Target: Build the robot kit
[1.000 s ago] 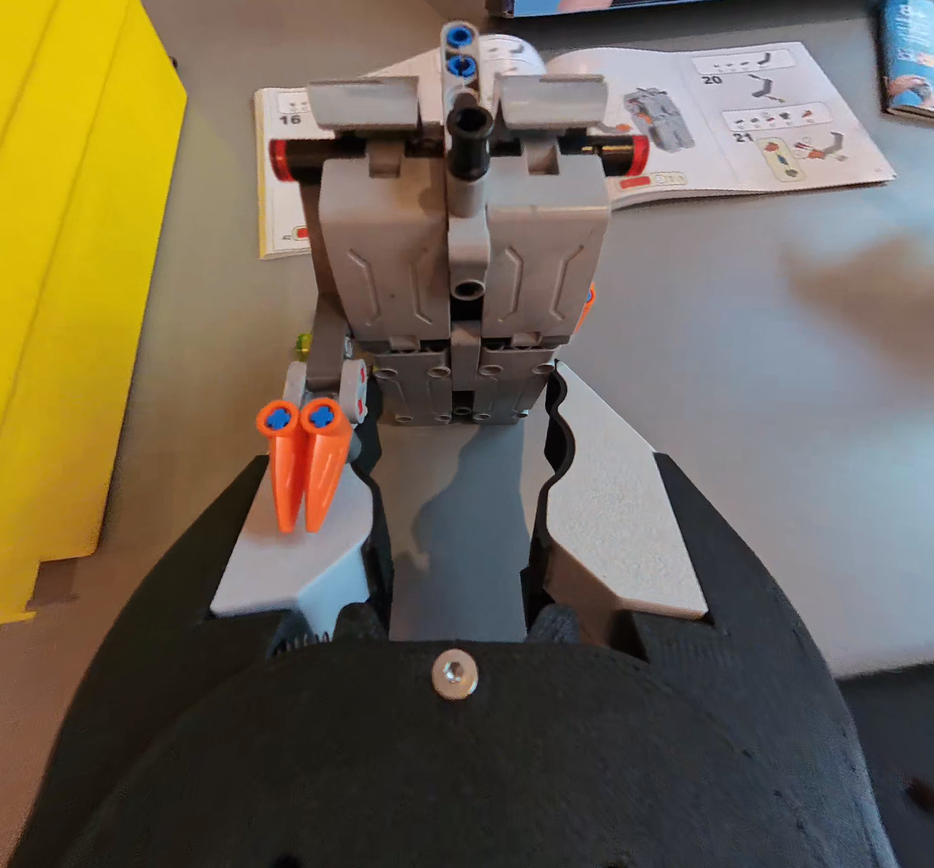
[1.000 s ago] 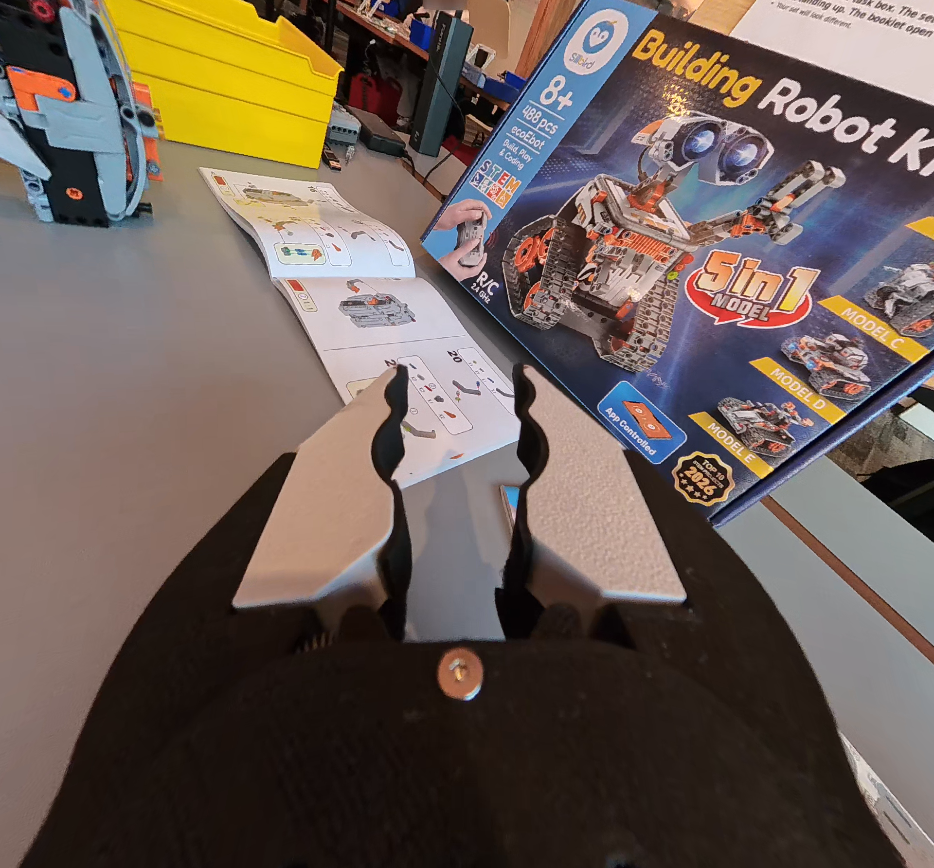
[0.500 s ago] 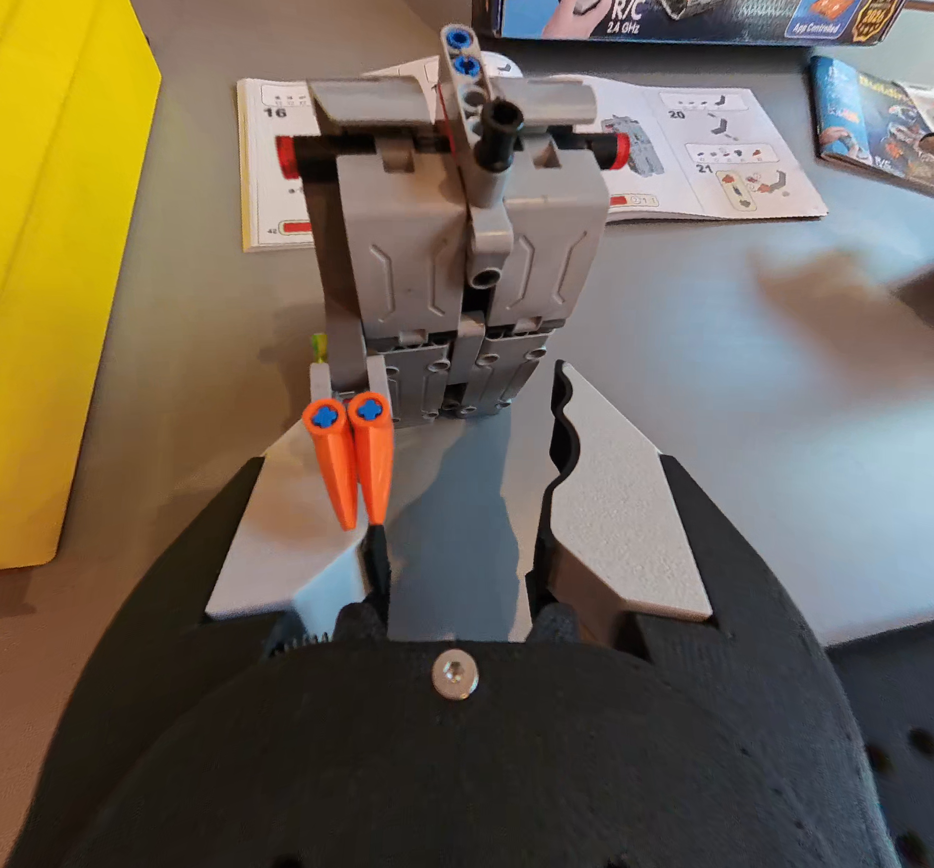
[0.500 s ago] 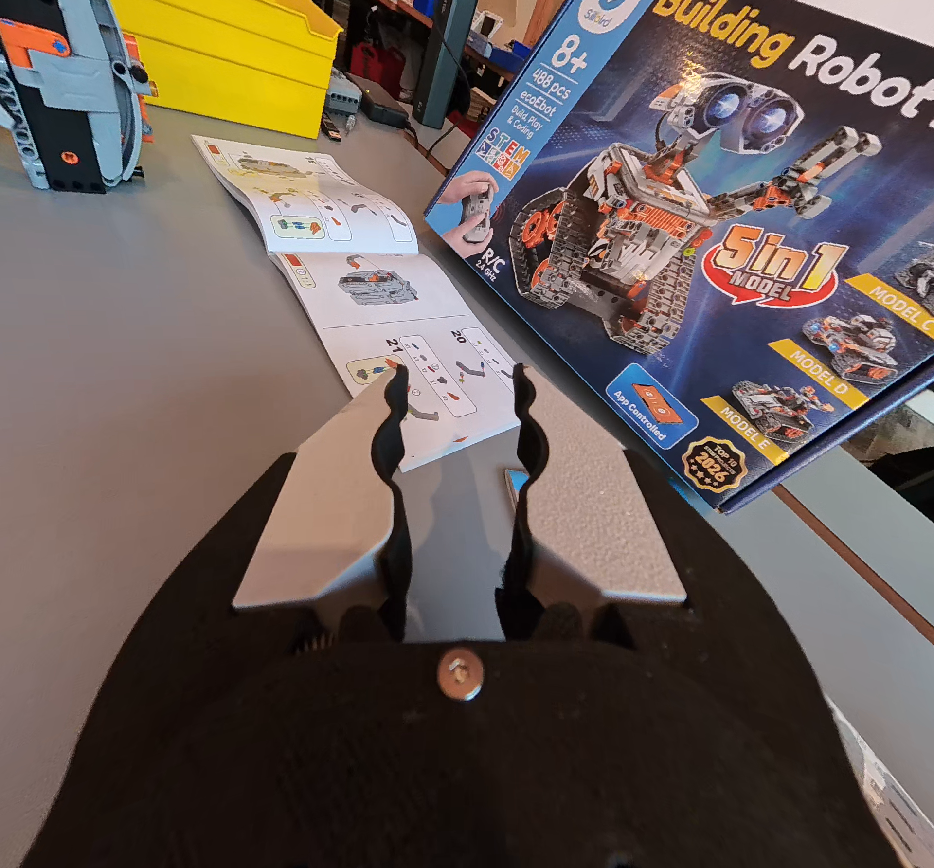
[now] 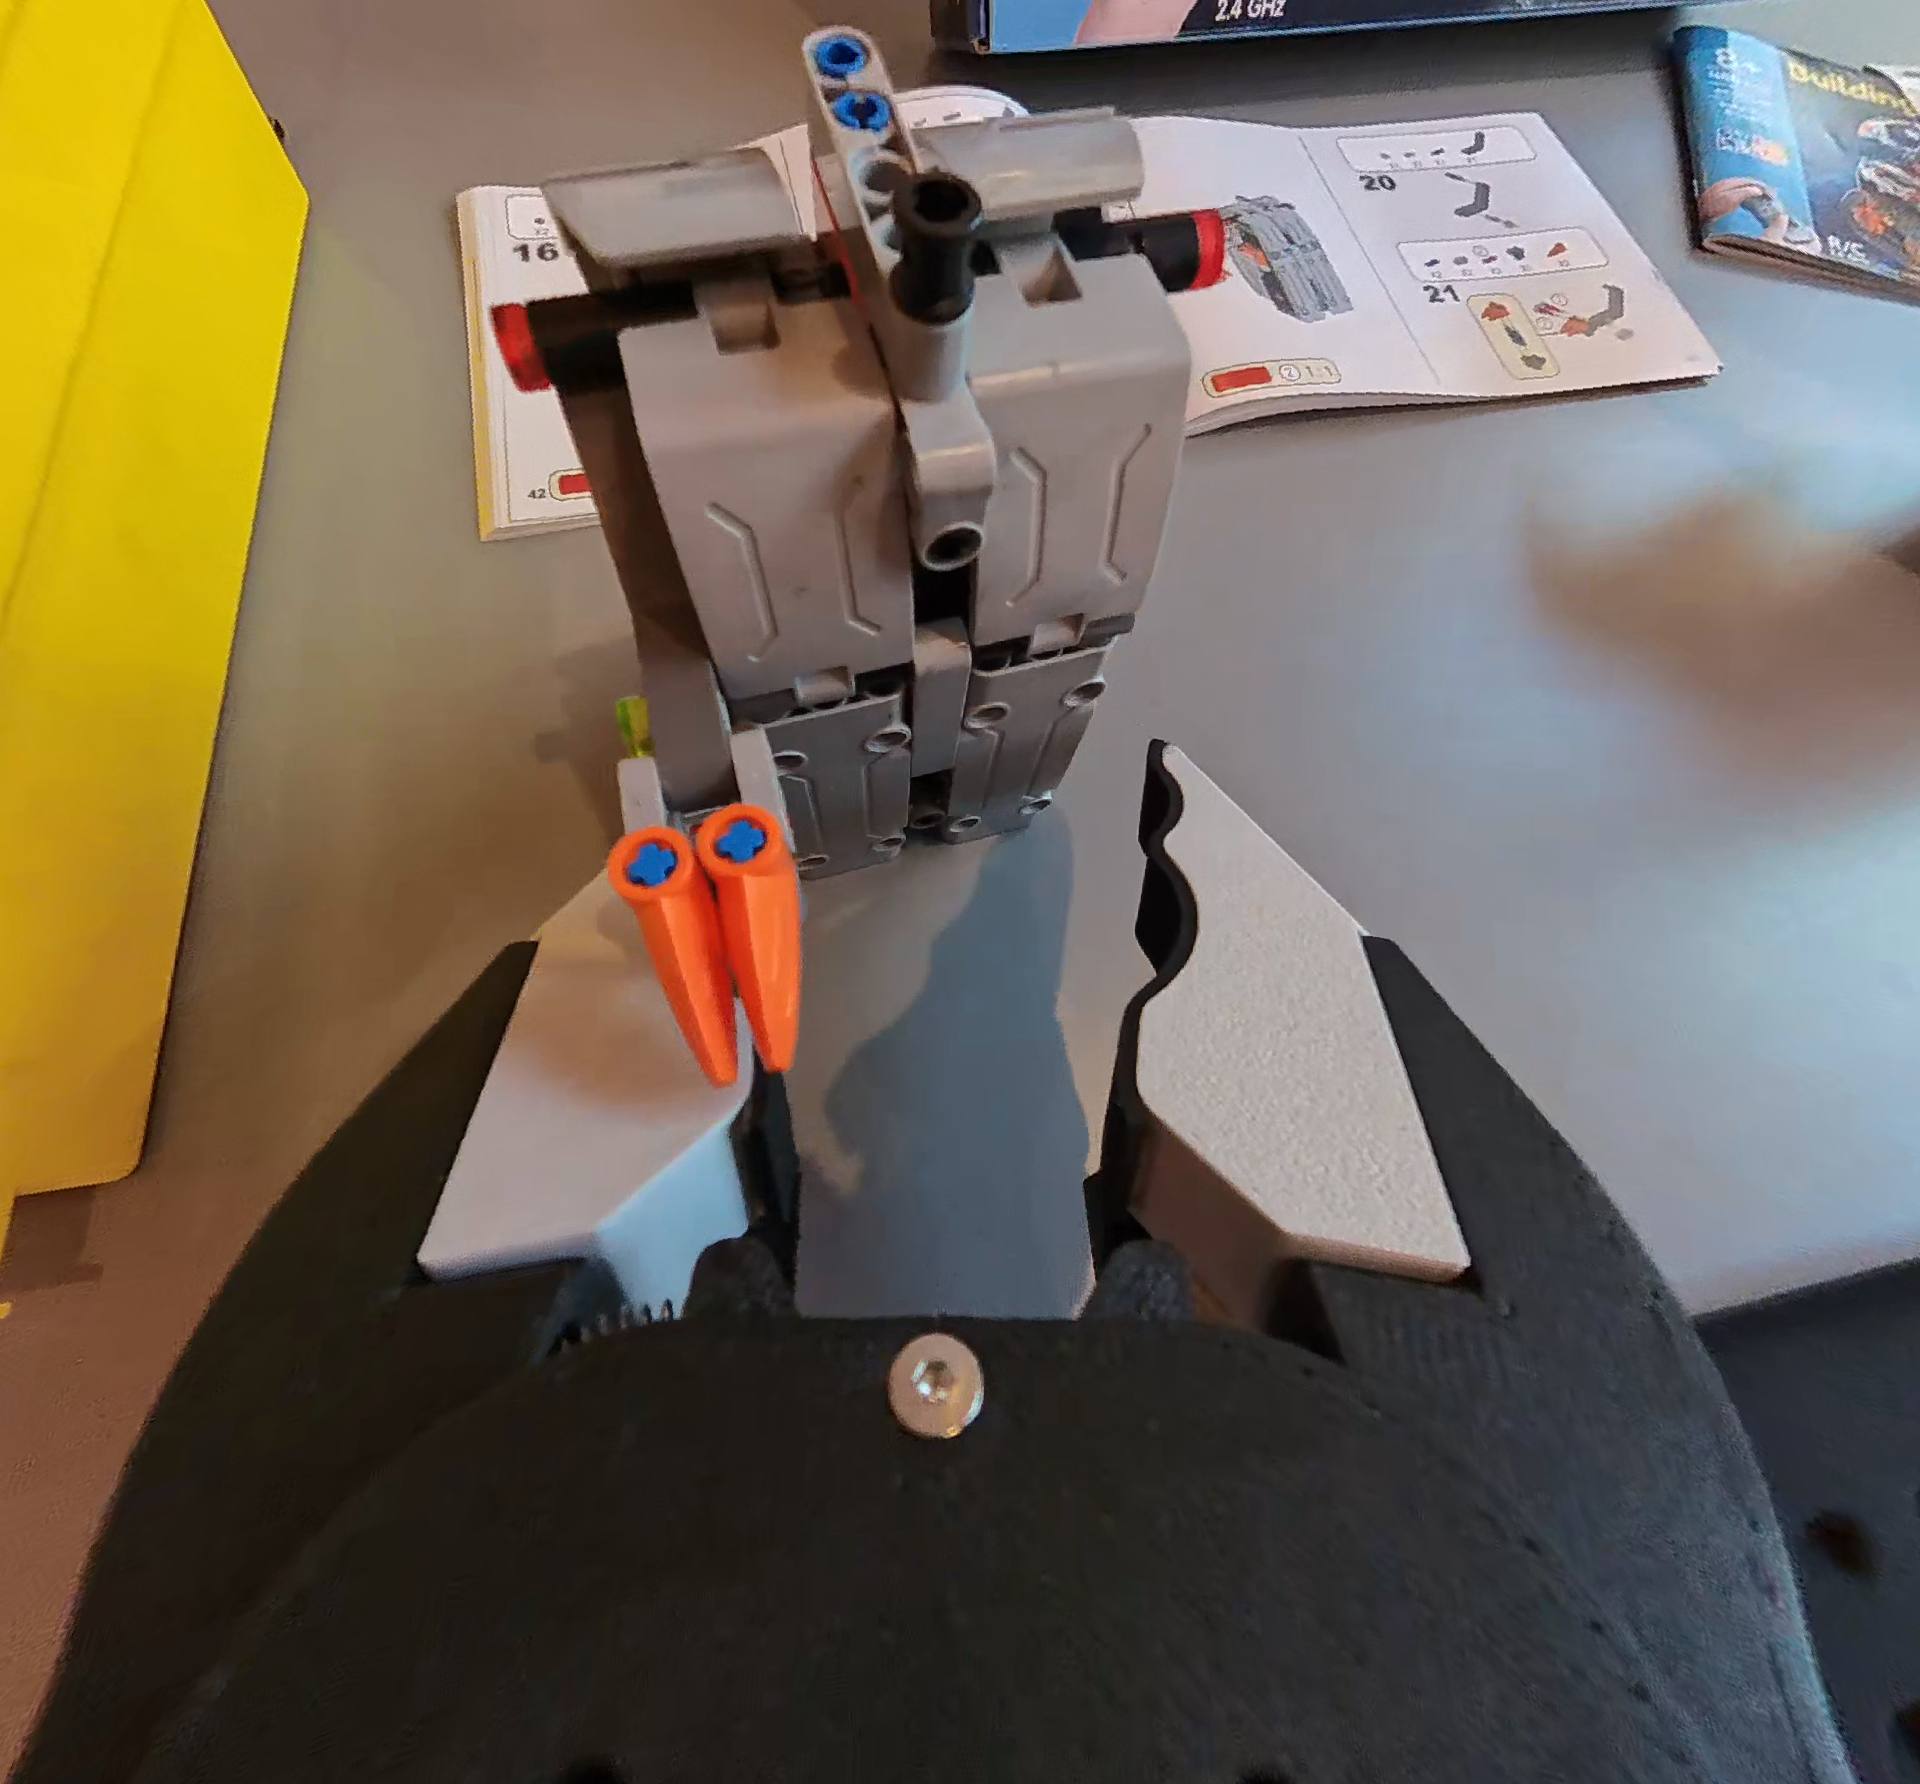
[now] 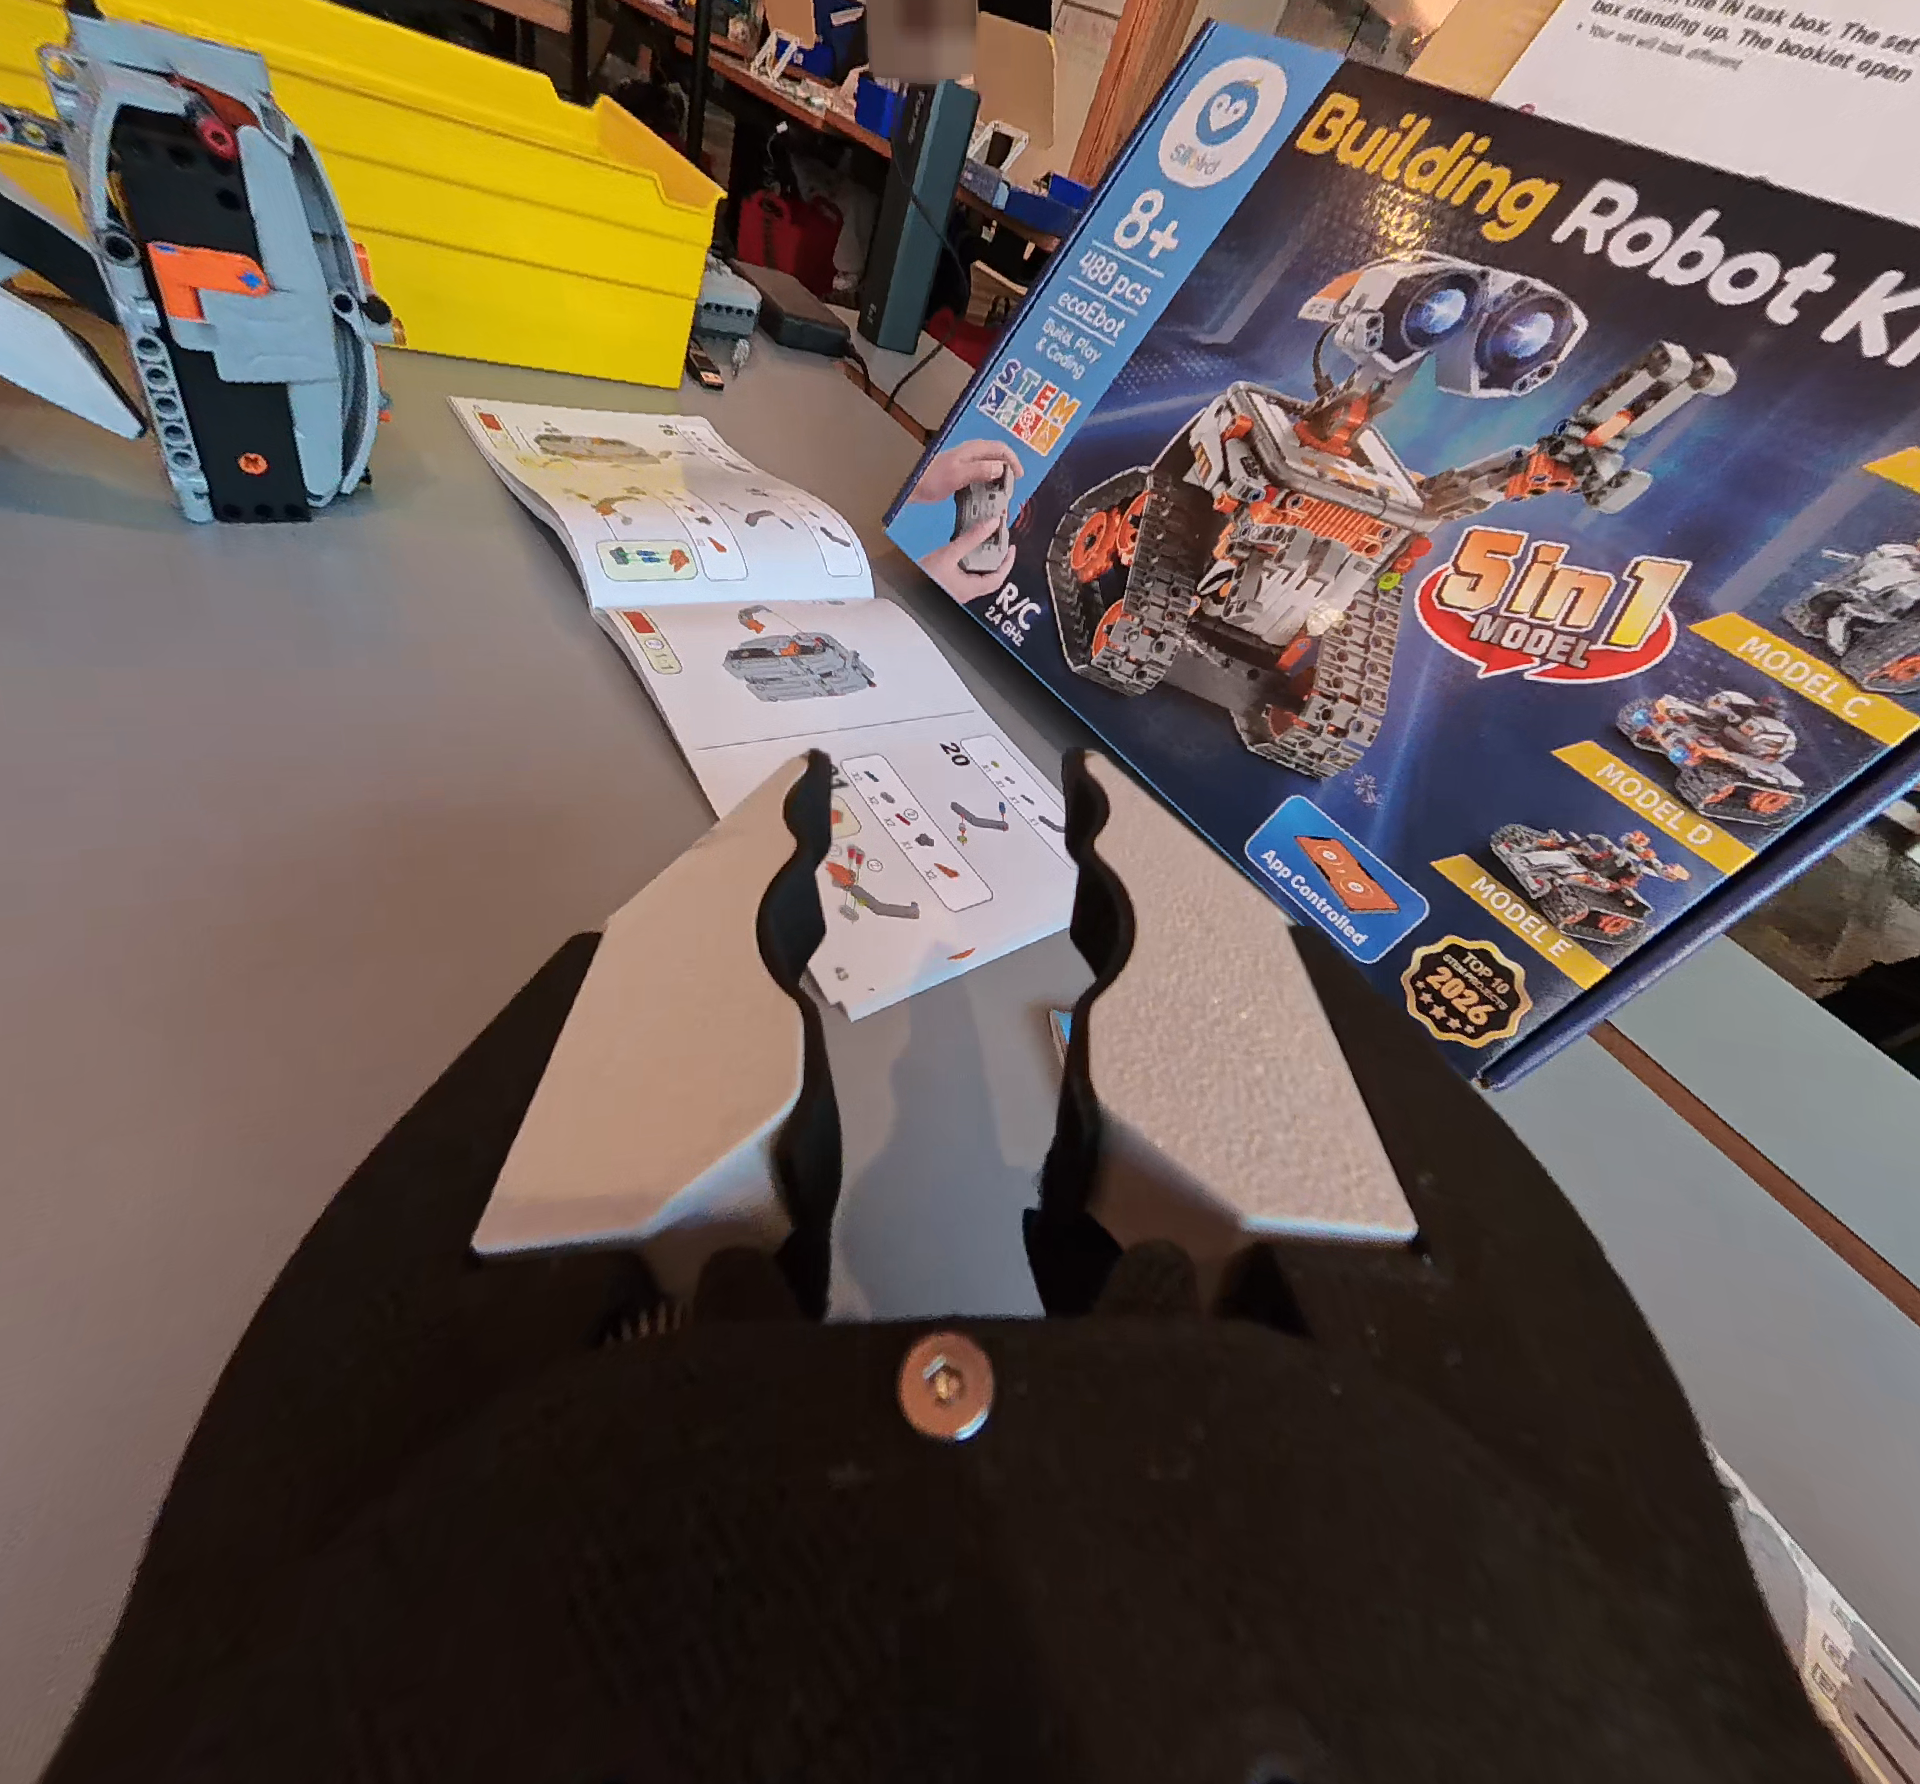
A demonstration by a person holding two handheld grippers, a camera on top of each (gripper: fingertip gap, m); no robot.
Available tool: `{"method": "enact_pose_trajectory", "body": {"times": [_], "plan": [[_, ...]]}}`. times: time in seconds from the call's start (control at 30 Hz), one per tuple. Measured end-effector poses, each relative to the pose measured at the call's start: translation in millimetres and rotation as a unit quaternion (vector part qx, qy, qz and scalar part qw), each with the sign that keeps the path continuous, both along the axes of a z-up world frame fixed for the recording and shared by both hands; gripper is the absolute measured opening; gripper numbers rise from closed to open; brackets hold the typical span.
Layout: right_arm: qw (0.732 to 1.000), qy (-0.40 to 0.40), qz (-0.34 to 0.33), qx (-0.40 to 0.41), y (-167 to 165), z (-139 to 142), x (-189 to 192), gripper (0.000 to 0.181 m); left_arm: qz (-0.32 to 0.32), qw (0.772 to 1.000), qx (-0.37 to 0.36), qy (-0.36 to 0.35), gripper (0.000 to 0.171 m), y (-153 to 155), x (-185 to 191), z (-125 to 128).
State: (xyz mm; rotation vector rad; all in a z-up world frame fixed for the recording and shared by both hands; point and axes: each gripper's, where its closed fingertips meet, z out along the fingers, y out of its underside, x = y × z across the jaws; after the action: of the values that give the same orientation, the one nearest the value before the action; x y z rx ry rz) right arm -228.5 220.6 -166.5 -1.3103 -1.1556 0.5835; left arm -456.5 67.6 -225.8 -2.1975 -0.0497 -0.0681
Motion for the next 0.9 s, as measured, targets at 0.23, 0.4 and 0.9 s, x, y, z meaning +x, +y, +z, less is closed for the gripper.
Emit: {"method": "enact_pose_trajectory", "body": {"times": [0.23,0.4,0.9], "plan": [[0.999,0.024,-0.039,0.004,14,4,9,0.049,-0.001,0.999,0.046,0.010,0.069,-3,1,16],[0.997,0.038,-0.061,-0.009,26,4,18,0.050,-0.003,0.999,0.027,0.029,0.078,-14,-1,12],[0.985,0.142,-0.101,0.015,33,35,46,0.052,0.064,0.909,0.388,0.141,0.055,-95,-27,178]]}}
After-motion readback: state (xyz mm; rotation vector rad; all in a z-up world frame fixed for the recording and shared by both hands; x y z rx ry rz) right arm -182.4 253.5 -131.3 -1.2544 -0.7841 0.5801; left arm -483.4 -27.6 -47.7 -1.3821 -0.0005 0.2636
